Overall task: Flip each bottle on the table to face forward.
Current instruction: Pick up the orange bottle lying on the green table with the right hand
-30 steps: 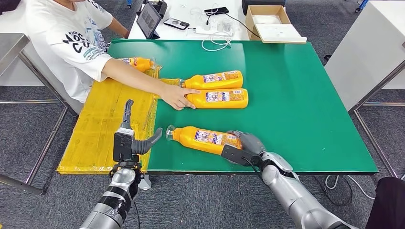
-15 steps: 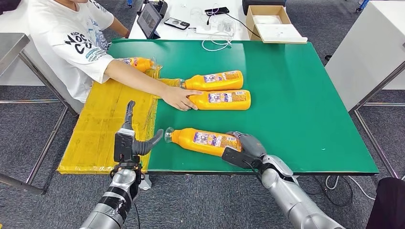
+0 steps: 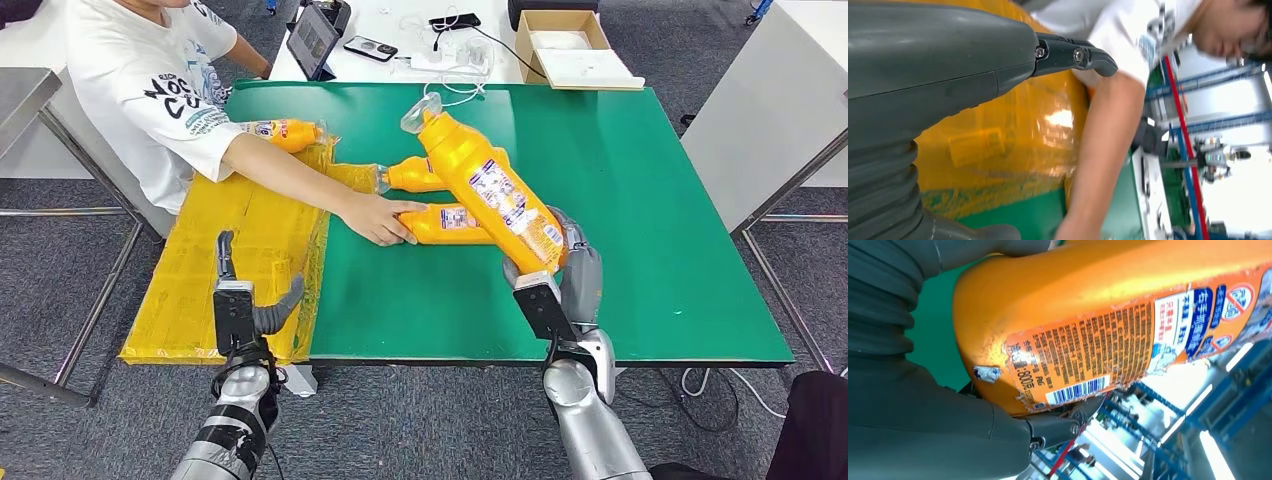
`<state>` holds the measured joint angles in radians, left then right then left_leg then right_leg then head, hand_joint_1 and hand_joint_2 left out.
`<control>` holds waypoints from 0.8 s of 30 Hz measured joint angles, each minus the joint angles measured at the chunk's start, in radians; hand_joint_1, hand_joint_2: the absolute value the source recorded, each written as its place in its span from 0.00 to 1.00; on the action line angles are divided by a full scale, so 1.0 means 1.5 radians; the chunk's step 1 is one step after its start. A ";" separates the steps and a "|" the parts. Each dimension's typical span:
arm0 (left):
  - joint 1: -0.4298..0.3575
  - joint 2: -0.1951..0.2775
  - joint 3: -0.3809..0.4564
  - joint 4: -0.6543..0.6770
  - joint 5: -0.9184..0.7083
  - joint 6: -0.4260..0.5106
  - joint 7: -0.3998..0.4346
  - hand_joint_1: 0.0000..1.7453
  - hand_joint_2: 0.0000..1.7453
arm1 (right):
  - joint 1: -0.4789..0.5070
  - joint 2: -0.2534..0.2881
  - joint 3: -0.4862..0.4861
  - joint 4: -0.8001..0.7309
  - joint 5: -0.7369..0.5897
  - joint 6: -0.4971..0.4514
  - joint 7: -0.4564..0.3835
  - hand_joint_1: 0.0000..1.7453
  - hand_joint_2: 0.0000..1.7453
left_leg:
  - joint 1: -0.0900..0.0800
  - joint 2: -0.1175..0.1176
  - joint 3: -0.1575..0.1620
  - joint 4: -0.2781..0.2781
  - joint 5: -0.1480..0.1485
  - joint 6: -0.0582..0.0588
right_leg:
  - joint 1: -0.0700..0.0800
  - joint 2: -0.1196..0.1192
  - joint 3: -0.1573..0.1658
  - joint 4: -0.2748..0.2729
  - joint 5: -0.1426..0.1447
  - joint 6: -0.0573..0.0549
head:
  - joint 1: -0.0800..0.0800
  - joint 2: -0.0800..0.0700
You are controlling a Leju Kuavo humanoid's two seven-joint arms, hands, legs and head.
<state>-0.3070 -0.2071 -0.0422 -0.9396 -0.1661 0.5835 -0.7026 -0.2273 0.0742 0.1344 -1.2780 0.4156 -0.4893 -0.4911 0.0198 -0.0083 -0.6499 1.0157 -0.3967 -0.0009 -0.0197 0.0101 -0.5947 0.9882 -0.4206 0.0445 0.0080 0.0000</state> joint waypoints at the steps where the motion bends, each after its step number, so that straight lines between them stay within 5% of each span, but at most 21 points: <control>1: 0.004 0.000 0.001 -0.009 0.004 0.007 0.000 0.00 1.00 | 0.003 0.004 -0.005 -0.007 -0.005 -0.004 -0.003 0.97 1.00 | 0.000 0.000 0.000 0.000 0.000 0.000 | 0.000 0.000 0.000 0.000 0.000 0.000 | 0.000 0.000; 6: 0.012 -0.001 0.014 -0.022 0.068 -0.063 0.006 0.00 1.00 | 0.013 0.018 -0.024 -0.029 -0.022 -0.019 -0.016 0.94 1.00 | 0.000 0.000 0.000 0.000 0.000 0.000 | 0.000 0.000 0.000 0.000 0.000 0.000 | 0.000 0.000; 12: 0.010 -0.016 0.017 0.007 0.207 -0.439 0.125 0.00 1.00 | 0.037 0.027 -0.030 -0.052 -0.019 -0.009 -0.078 0.97 1.00 | 0.000 0.000 0.000 0.000 0.000 0.000 | 0.000 0.000 0.000 0.000 0.000 0.000 | 0.000 0.000; 15: 0.013 -0.023 -0.006 0.002 0.281 -0.577 0.182 0.00 1.00 | 0.054 0.037 -0.024 -0.054 -0.013 -0.003 -0.117 0.97 1.00 | 0.000 0.000 0.000 0.000 0.000 0.000 | 0.000 0.000 0.000 0.000 0.000 0.000 | 0.000 0.000; 24: 0.031 -0.025 -0.082 -0.040 0.395 -0.678 0.226 0.00 1.00 | 0.084 0.054 0.037 -0.050 0.020 -0.019 -0.137 0.94 1.00 | 0.000 0.000 0.000 0.000 0.000 0.000 | 0.000 0.000 -0.001 0.000 0.000 0.000 | 0.000 0.000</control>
<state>-0.2600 -0.2445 -0.1654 -0.9996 0.4264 -0.4331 -0.3639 -0.1007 0.1553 0.1897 -1.3536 0.4455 -0.5184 -0.6972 0.0199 -0.0086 -0.6505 1.0153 -0.3970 -0.0010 -0.0195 0.0101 -0.5956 0.9882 -0.4207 0.0444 0.0080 0.0000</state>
